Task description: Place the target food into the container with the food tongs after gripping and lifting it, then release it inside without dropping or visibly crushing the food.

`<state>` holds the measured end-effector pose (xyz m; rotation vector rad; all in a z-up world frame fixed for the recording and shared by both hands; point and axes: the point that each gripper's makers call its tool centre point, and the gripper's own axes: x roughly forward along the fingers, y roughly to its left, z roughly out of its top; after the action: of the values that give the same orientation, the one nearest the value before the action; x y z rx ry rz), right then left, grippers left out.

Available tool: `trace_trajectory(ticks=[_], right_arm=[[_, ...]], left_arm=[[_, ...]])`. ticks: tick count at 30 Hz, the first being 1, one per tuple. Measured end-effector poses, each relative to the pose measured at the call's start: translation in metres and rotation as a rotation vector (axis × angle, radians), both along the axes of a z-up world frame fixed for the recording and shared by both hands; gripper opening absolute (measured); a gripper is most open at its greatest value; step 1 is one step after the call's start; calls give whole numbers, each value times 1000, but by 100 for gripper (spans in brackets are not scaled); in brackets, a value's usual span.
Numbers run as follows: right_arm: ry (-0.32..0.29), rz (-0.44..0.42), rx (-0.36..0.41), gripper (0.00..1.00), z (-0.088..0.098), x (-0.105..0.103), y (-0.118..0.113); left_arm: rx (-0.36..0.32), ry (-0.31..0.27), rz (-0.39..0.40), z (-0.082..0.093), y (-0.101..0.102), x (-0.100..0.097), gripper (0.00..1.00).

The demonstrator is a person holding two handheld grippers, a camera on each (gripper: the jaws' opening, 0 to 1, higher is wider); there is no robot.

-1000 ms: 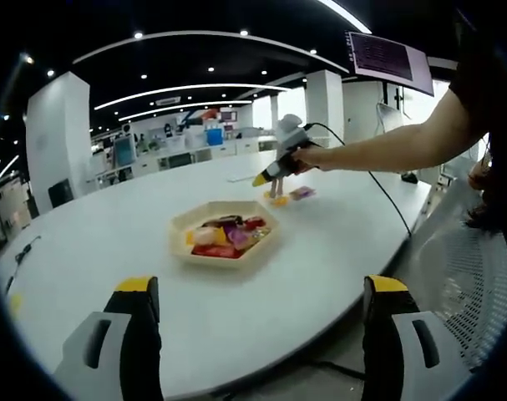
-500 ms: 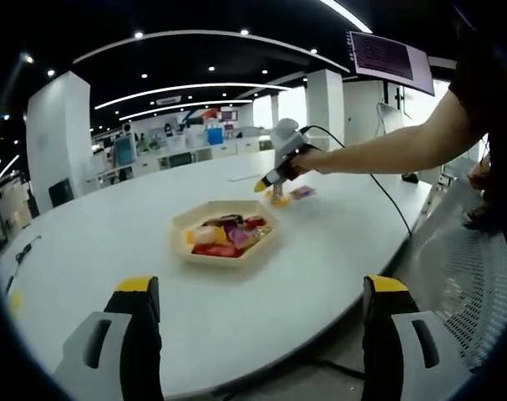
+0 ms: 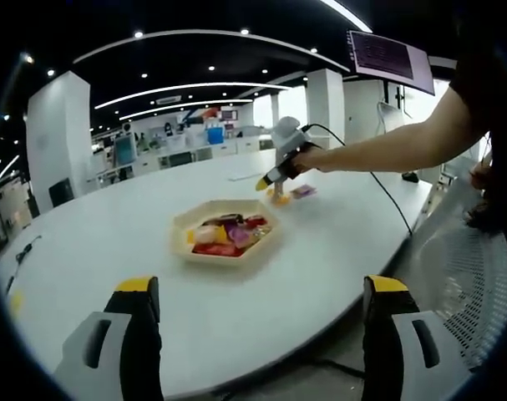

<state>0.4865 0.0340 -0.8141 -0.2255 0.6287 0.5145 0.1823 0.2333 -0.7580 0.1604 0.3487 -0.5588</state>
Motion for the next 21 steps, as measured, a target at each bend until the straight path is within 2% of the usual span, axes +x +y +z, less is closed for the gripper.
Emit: trace_trajectory(ticks=[5,10,13,21], right_arm=[[6,-13,13,22,7,-4,-4],[-16,-18,29,22,30,-7,-6],[-24,-16,1,22,40,-11,-9],[-17,-37,27,22,68,-23,-10]], left_arm=[[3,3,-5,0,-1,-1,99],[6,12,-13,-2,-2,-2,99],[10,23,-16,-4,-2,-3,99],[8,31,-27,-4,-3,-4,99]])
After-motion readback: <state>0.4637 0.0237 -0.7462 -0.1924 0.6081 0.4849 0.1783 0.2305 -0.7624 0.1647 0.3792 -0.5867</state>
